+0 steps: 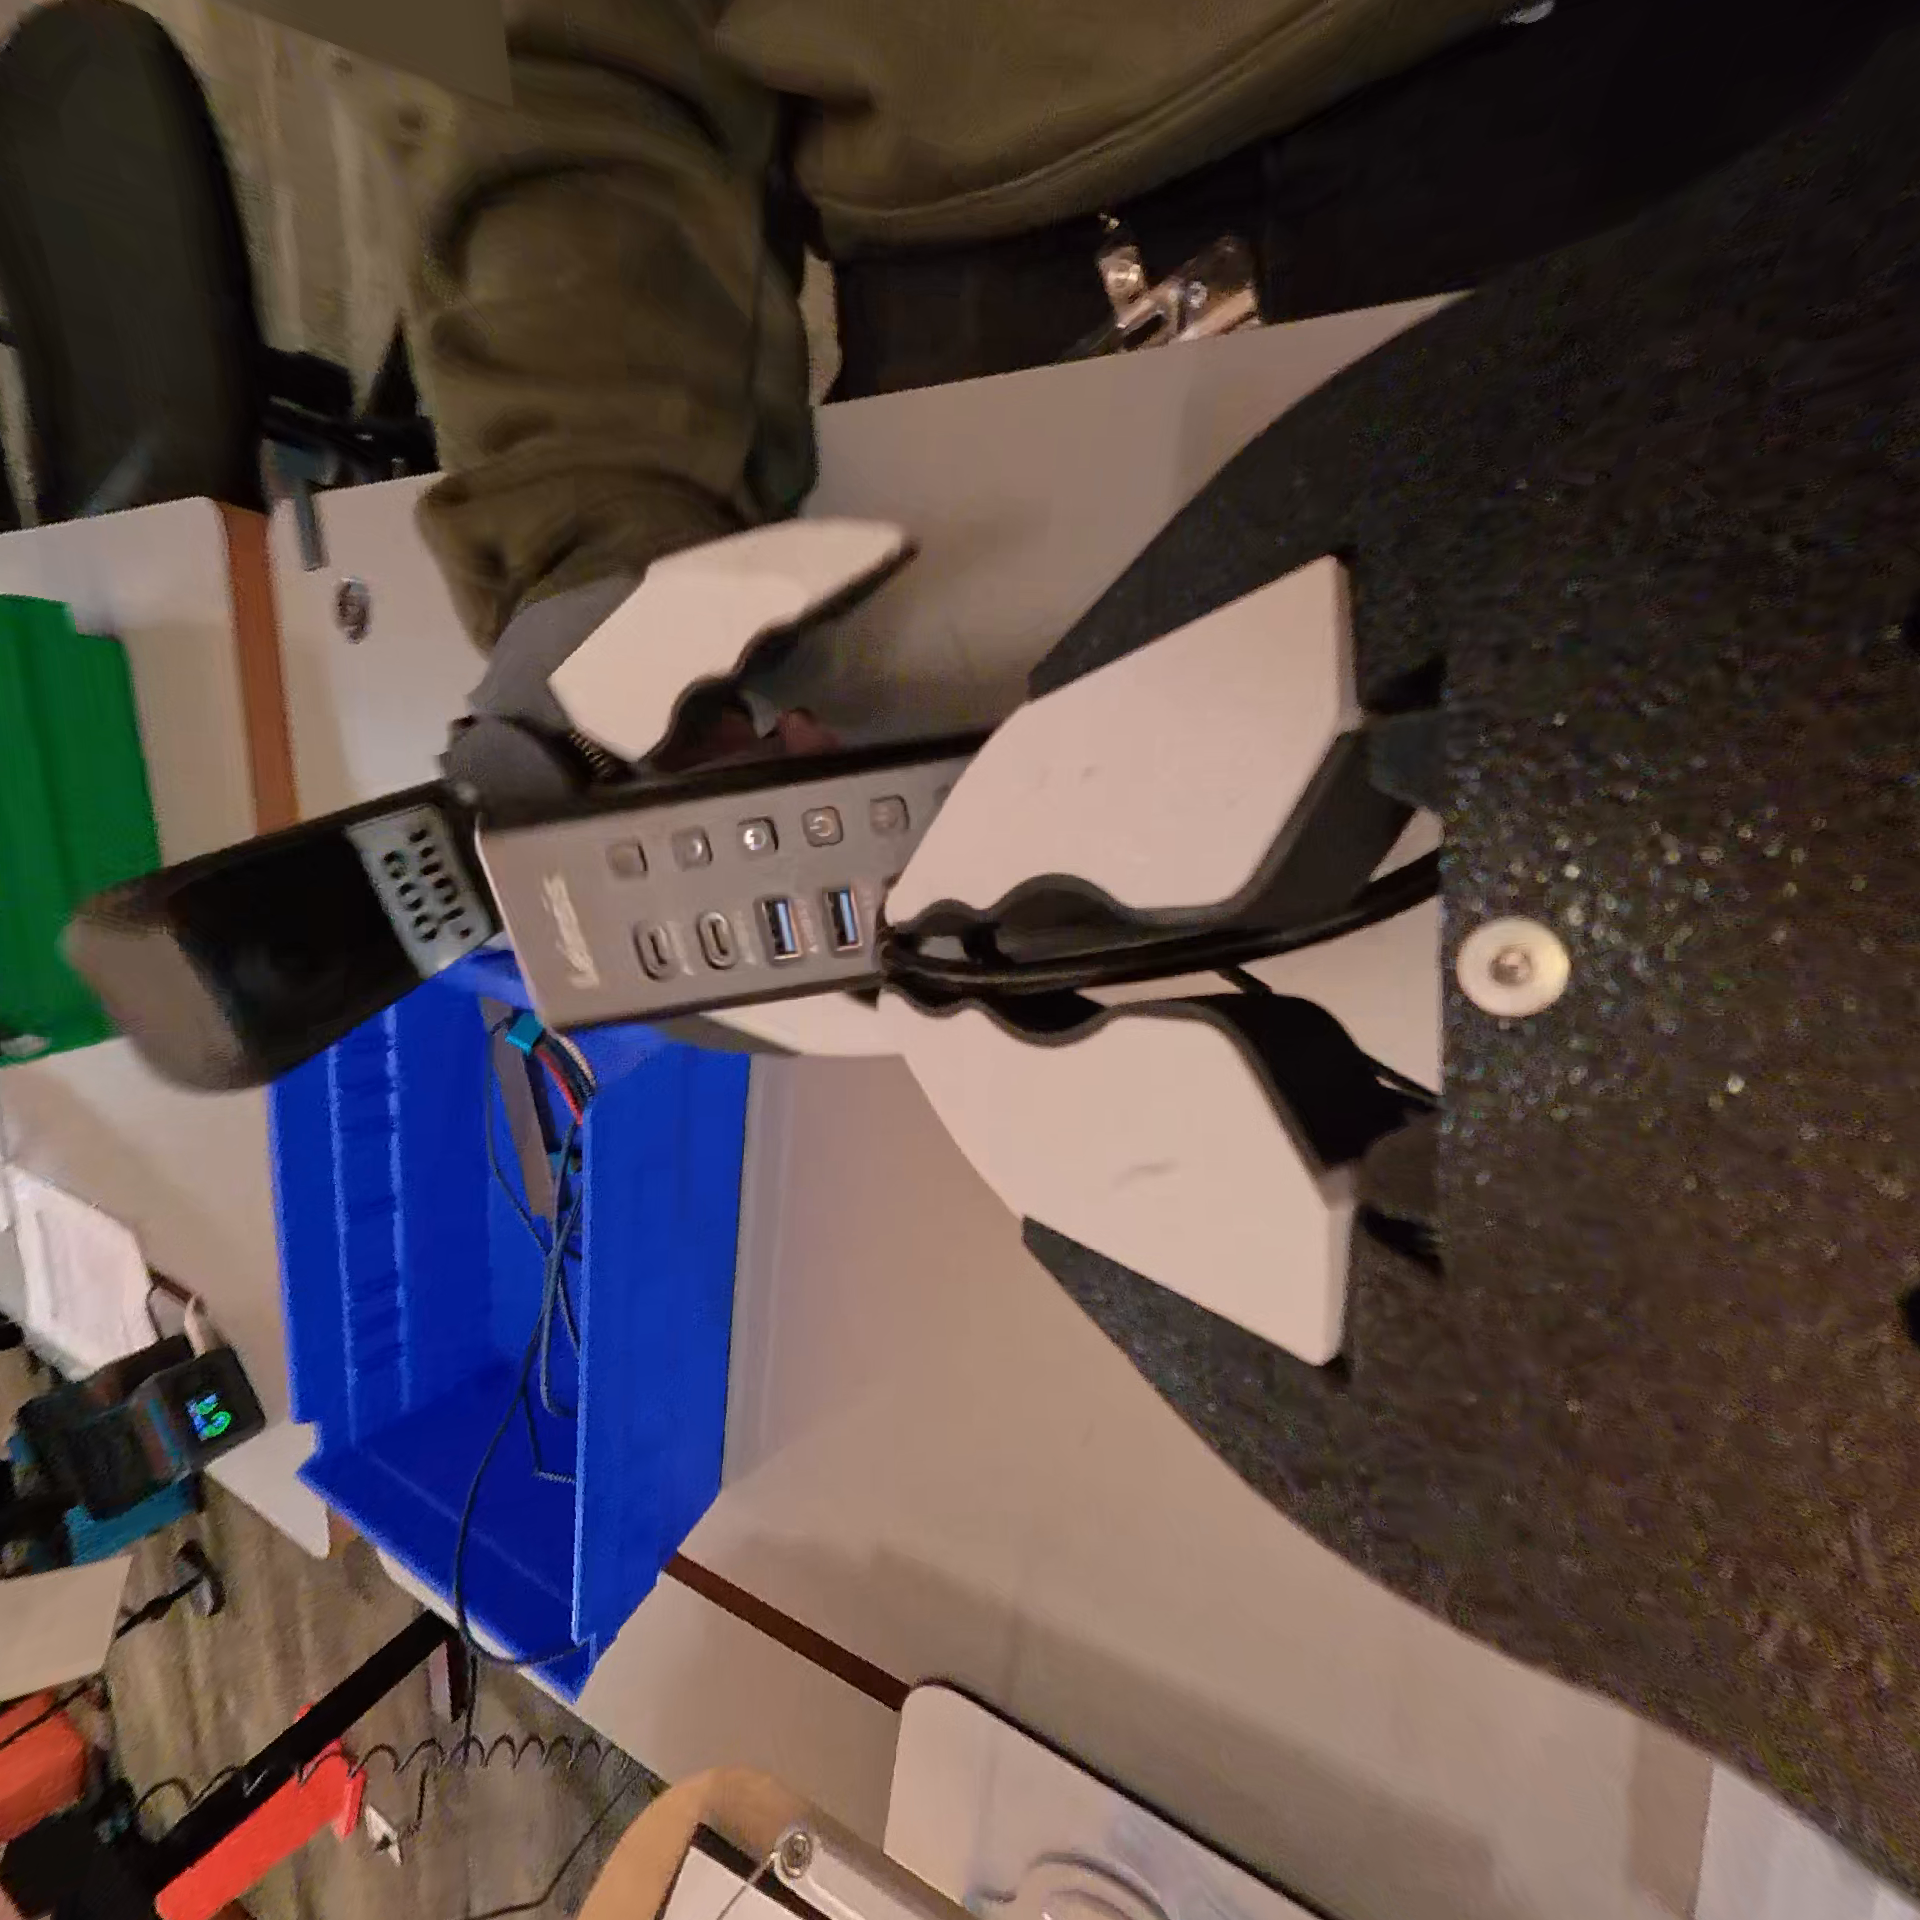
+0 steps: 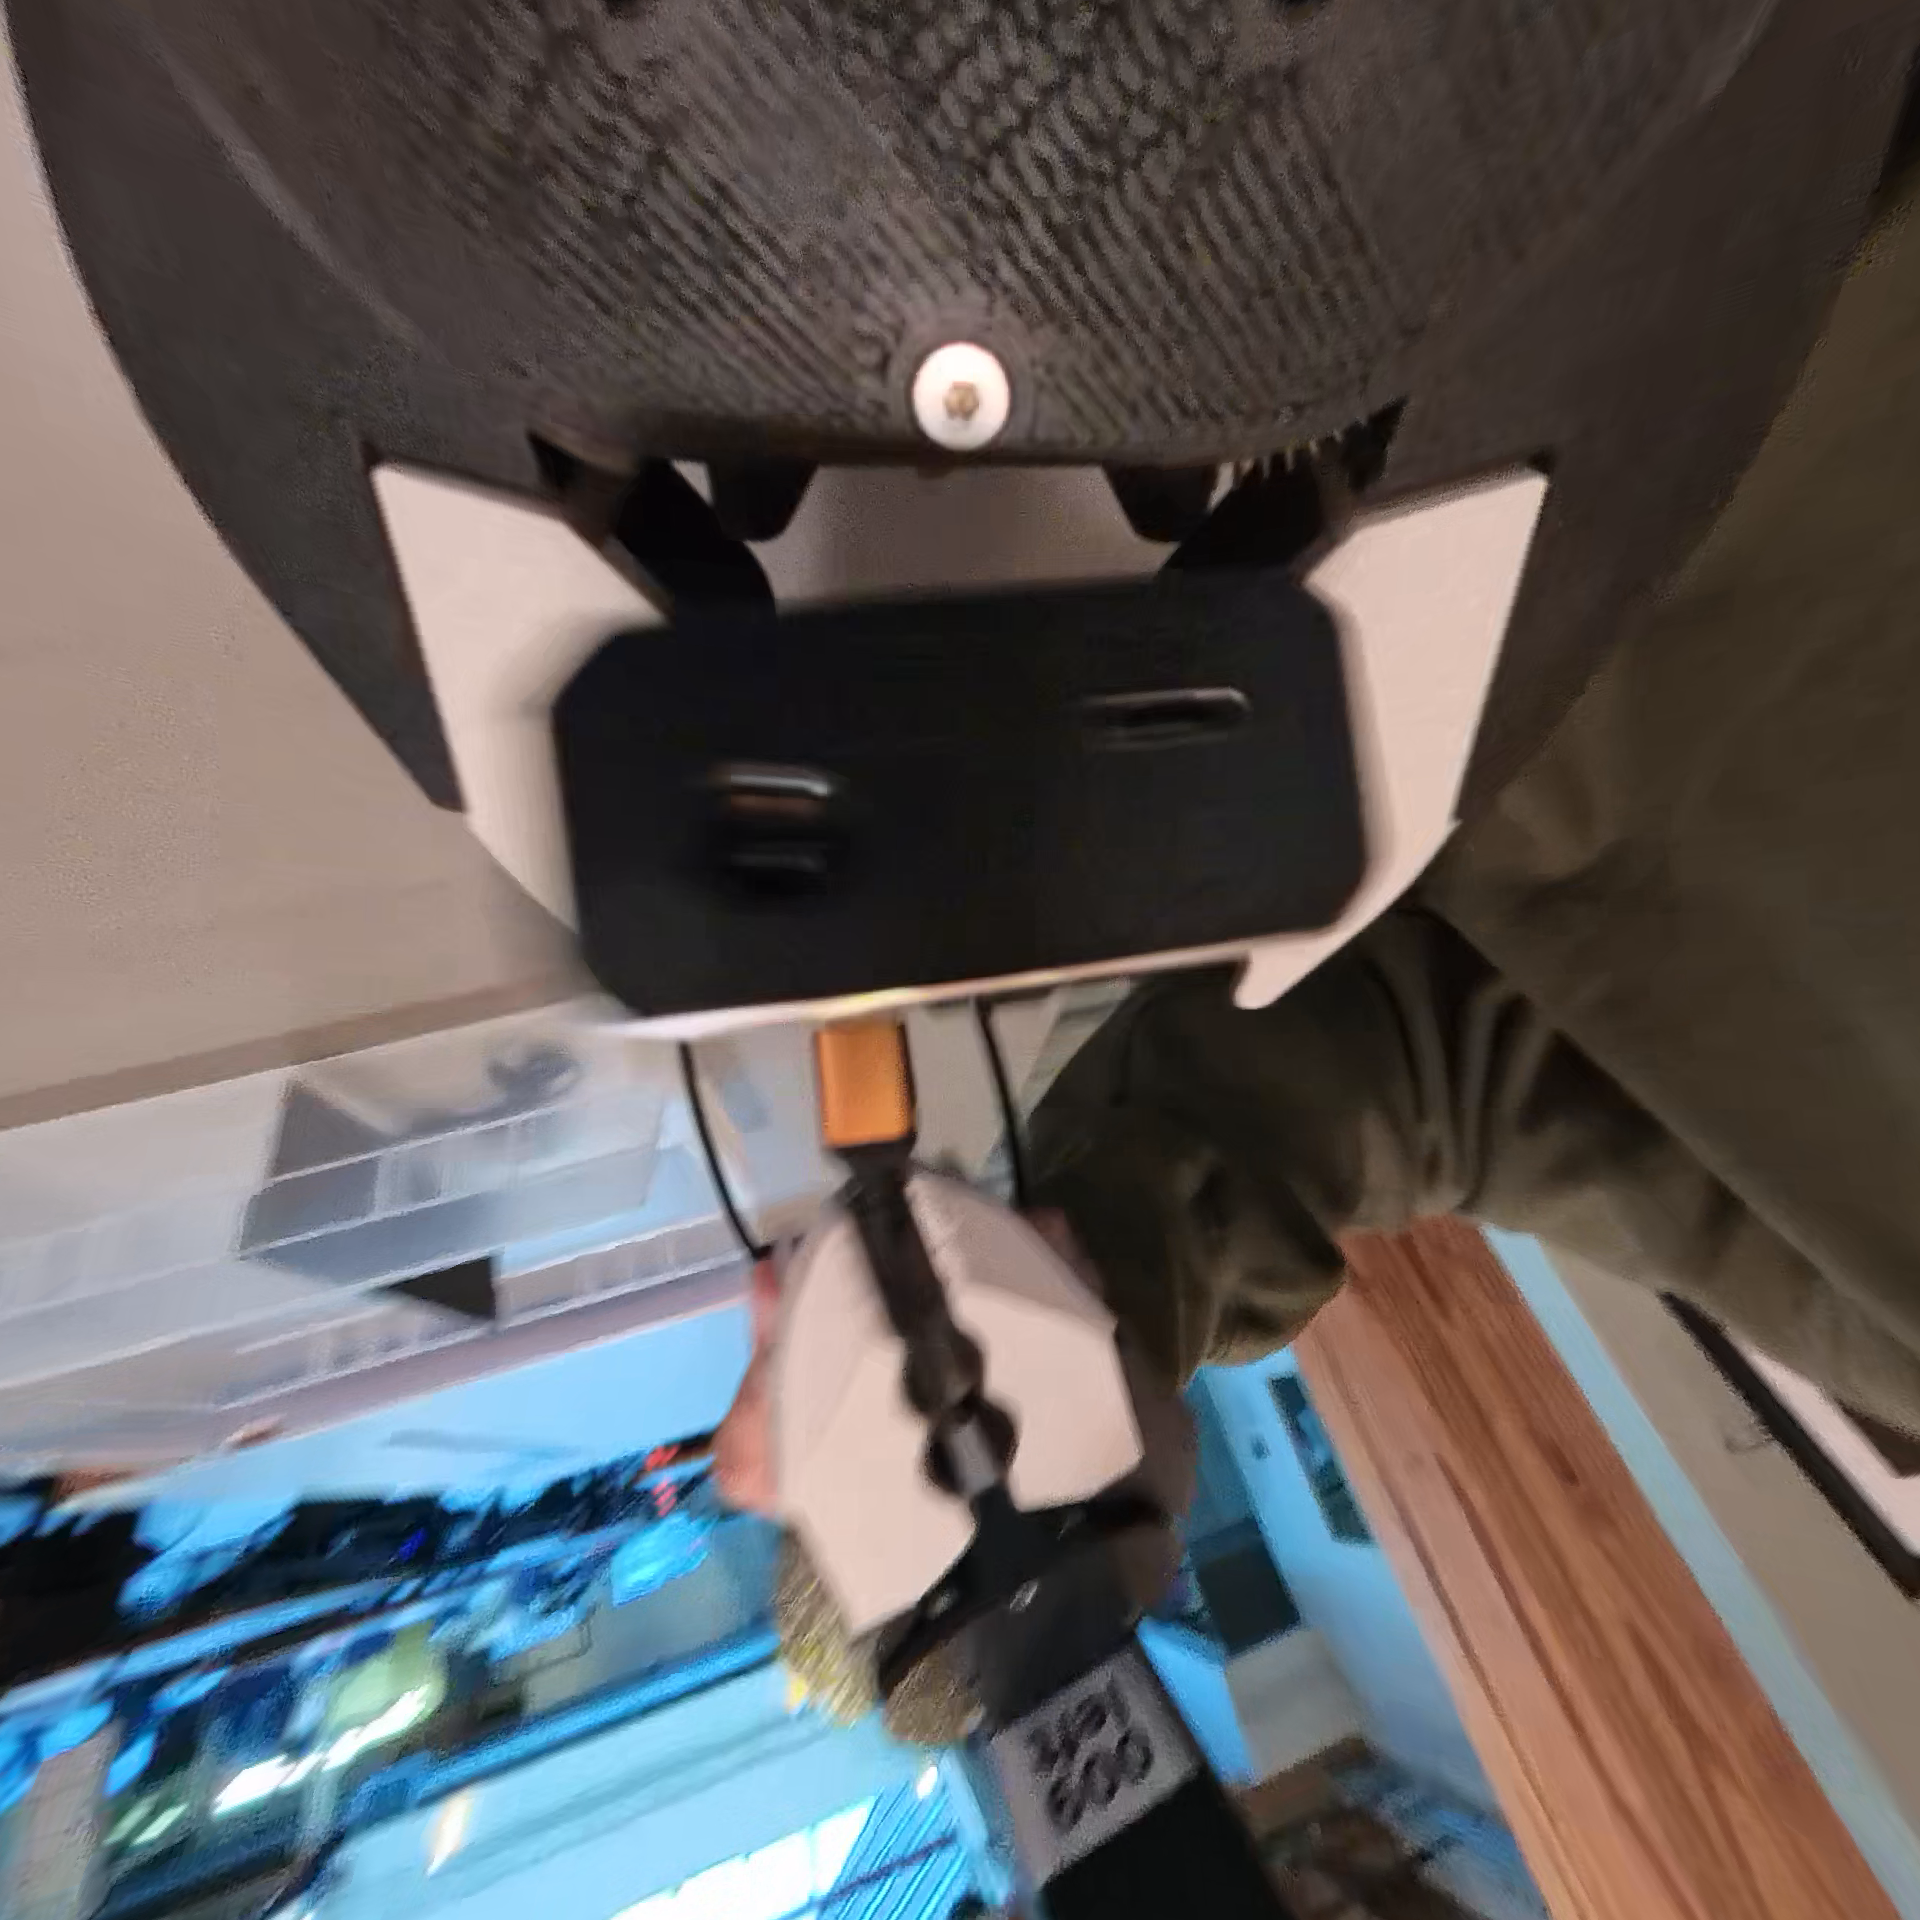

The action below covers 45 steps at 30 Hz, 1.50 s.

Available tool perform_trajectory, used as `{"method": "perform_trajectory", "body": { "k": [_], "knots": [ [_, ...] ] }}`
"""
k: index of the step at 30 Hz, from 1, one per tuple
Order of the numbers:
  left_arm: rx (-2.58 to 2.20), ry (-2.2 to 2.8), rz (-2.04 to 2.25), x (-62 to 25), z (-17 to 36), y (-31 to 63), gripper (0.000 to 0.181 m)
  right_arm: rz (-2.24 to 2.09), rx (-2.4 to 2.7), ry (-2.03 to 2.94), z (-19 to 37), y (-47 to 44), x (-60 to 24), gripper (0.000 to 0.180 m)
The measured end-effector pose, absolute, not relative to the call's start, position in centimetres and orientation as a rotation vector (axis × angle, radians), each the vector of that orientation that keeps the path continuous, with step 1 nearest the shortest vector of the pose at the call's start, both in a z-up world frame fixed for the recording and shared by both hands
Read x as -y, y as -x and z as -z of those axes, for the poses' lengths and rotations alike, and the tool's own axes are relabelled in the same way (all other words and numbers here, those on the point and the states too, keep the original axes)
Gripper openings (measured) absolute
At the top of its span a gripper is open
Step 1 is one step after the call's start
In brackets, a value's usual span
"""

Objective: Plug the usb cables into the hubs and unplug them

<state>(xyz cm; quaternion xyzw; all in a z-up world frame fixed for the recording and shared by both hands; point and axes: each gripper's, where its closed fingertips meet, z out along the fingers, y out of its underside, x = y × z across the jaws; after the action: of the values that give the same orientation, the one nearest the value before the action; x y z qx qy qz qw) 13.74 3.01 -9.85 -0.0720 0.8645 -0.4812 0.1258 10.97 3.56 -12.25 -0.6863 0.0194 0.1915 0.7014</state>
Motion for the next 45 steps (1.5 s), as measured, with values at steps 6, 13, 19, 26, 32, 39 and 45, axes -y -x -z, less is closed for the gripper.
{"method": "perform_trajectory", "body": {
  "k": [6, 13, 19, 26, 32, 39, 45],
  "knots": [
    [-2.525, 0.182, 1.357, -1.8, 10.3, -13.2, 0.005, -0.267, -0.007, 1.436, 10.7, -12.1, -2.0, 0.085],
    [-2.49, 0.278, 1.305, -2.7, 10.9, -14.0, 0.024, -0.055, 0.01, 1.526, 10.8, -13.0, -2.1, 0.075],
    [-2.393, 0.259, 1.383, -0.4, 10.5, -13.4, 0.032, -0.002, -0.003, 1.577, 12.1, -13.4, -3.1, 0.06],
    [-2.31, 0.534, 1.535, -0.5, 9.2, -13.6, 0.064, 0.211, -0.031, 1.732, 13.4, -14.8, -3.6, 0.059],
    [-2.224, 0.597, 1.453, 1.3, 10.7, -14.8, 0.059, 0.372, -0.012, 1.854, 14.2, -15.1, -4.4, 0.054],
    [-2.325, 0.332, 1.597, 1.4, 7.4, -13.8, 0.058, 0.041, -0.025, 1.56, 10.7, -13.4, -3.3, 0.067],
    [-2.418, -0.044, 1.811, 0.3, 4.2, -11.0, 0.059, -0.128, 0.03, 1.602, 11.8, -11.6, -3.6, 0.066]
  ]
}}
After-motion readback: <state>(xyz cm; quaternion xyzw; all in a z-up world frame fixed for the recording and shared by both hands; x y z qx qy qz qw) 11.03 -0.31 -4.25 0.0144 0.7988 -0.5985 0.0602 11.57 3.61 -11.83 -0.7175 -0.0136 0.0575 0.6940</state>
